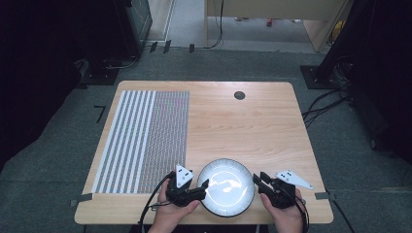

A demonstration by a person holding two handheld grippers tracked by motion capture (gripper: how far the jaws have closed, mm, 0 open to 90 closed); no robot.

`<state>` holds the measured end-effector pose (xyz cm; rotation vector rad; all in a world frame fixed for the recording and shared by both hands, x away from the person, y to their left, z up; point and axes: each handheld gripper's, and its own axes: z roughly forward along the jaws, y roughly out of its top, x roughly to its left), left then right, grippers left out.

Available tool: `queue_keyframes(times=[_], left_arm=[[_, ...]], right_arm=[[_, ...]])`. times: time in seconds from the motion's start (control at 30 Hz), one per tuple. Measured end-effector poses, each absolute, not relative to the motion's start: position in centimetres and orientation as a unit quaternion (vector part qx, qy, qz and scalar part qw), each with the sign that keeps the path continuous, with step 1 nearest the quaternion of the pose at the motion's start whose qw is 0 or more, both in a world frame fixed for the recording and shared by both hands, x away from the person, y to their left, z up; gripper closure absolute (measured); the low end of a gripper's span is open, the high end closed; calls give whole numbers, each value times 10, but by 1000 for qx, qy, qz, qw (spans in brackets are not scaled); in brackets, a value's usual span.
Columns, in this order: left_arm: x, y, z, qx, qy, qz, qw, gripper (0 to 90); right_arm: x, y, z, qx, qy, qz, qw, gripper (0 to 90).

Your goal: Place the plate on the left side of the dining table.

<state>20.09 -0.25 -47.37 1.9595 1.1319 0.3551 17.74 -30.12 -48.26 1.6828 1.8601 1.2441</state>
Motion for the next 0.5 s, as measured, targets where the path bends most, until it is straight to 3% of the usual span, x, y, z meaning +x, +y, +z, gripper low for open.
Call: queue_keyframes(times=[0.5], left_arm=[[199, -2, -482, 793, 448, 124, 394, 636]], right_arm=[[177, -284, -486, 607, 666, 402, 160, 817]])
